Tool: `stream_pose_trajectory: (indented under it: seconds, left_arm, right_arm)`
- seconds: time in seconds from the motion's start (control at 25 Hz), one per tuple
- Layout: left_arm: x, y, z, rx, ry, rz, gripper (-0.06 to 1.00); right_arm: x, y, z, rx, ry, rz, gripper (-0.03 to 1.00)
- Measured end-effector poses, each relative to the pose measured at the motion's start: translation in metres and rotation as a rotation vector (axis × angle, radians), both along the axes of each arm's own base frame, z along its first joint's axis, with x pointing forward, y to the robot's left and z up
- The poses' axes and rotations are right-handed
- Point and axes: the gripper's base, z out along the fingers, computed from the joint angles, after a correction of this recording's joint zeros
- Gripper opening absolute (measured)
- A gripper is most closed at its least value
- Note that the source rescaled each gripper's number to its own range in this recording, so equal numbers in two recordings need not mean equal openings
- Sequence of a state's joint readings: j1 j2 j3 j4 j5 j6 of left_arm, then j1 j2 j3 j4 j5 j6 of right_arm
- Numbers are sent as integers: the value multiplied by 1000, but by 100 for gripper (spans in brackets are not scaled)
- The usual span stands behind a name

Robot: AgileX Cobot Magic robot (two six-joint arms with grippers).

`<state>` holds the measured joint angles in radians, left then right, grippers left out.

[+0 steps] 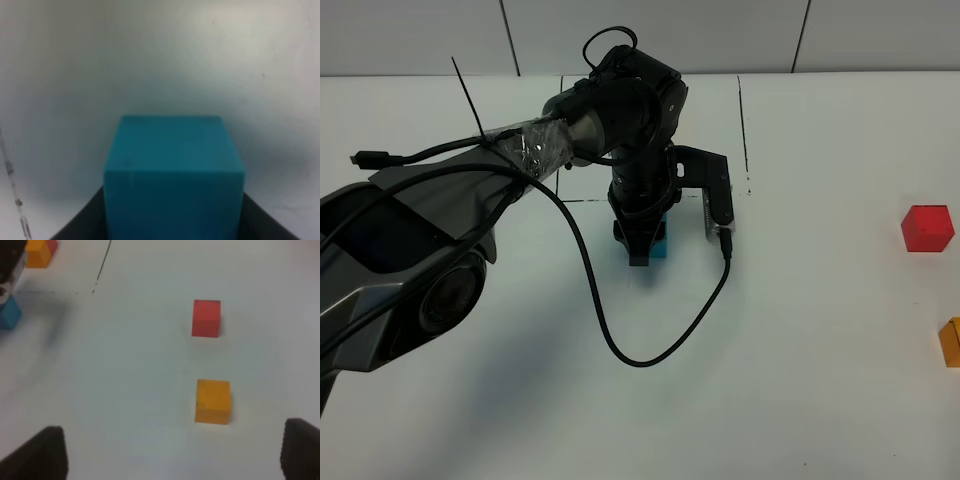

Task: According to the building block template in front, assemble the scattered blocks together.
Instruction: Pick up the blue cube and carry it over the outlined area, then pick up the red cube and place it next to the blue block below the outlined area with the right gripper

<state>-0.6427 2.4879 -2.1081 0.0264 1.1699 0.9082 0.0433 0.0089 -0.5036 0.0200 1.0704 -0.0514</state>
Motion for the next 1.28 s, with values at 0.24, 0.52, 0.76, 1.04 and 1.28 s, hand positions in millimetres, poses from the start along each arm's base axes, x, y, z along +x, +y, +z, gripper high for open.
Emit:
stream_pose_trajectory:
  seconds: [0.24, 0.52, 0.76, 1.04, 1.28]
  left_arm:
    - [3, -2, 6, -22, -29, -1, 41]
    - [3, -1, 57, -67, -106, 44, 100]
    - [20, 29, 85, -92, -166, 288, 100]
    - [50, 123, 114, -111, -204, 715, 98]
    - [34, 196, 155, -125, -230, 943, 97]
  right_arm:
    - [0, 0, 0, 0, 0, 0, 74]
    - [0, 0, 0, 0, 0, 0, 74]
    - [0, 0, 0, 0, 0, 0, 74]
    - [0, 0, 0, 0, 0, 0, 74]
    - [0, 0, 0, 0, 0, 0, 74]
